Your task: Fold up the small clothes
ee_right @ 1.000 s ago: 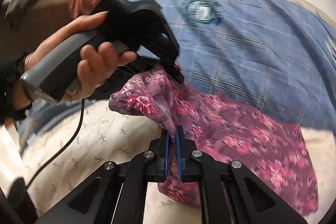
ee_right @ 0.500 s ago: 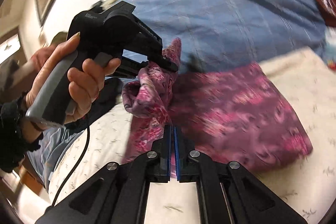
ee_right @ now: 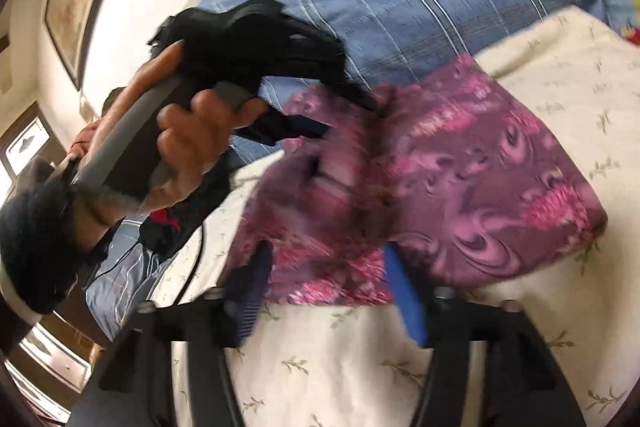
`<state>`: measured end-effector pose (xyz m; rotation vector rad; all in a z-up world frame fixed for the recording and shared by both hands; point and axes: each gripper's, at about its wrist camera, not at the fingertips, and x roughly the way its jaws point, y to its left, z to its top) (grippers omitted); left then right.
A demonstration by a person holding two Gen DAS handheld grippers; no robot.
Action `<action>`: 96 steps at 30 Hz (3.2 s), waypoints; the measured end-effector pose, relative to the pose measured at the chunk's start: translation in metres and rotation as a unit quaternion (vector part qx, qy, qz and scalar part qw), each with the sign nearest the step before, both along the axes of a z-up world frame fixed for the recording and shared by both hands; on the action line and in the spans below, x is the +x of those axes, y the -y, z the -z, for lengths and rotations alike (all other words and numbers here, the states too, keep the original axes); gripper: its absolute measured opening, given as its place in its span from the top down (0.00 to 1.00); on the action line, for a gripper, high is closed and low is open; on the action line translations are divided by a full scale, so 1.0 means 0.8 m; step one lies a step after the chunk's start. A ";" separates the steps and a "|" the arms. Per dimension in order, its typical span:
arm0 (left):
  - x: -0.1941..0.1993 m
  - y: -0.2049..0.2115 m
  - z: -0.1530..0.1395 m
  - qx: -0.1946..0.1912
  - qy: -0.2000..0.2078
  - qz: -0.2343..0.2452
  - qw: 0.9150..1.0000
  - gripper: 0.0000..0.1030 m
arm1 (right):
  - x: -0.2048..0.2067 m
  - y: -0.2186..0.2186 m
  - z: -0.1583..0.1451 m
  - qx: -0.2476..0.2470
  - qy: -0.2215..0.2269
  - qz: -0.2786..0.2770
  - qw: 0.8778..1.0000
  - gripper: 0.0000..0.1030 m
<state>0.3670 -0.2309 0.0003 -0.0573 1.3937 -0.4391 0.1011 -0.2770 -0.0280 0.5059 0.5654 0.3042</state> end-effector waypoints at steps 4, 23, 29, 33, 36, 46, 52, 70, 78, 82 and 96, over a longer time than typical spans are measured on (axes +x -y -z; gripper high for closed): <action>-0.002 0.026 0.014 0.054 0.007 0.022 0.998 0.45 | 0.019 -0.006 -0.004 -0.005 -0.001 0.004 1.000 0.35; -0.079 0.159 -0.042 0.021 0.099 0.093 0.991 0.97 | -0.009 0.100 -0.017 0.125 0.048 0.062 0.989 0.92; -0.079 0.194 0.016 0.028 0.067 0.081 0.994 0.97 | -0.017 0.156 0.019 0.144 0.001 0.104 0.984 0.91; -0.069 0.138 -0.018 -0.086 0.041 0.032 0.995 0.95 | -0.011 0.165 0.034 0.155 -0.043 0.080 0.984 0.85; -0.067 0.071 -0.061 -0.167 0.062 0.000 0.984 0.63 | -0.021 0.178 0.019 0.148 -0.035 0.089 0.984 0.79; -0.034 -0.115 -0.006 -0.152 0.039 -0.155 0.975 0.39 | 0.159 0.200 -0.055 0.122 -0.067 0.027 0.990 0.49; -0.035 -0.091 0.025 -0.164 0.020 -0.137 0.977 0.44 | 0.252 0.158 -0.001 0.073 -0.194 -0.014 0.978 0.62; -0.067 -0.056 -0.005 -0.034 0.141 -0.111 0.983 0.64 | 0.192 0.173 -0.009 0.045 -0.150 -0.020 0.987 0.74; -0.112 -0.070 -0.026 0.000 0.166 -0.108 0.980 0.64 | 0.137 0.157 0.012 0.065 -0.159 -0.032 0.985 0.66; -0.127 -0.070 -0.039 0.005 0.181 -0.104 0.978 0.64 | 0.128 0.146 -0.030 0.000 -0.124 -0.041 0.991 0.86; -0.185 -0.119 0.001 -0.079 0.092 -0.094 0.988 0.48 | 0.050 0.193 -0.007 0.084 -0.132 -0.014 0.988 0.57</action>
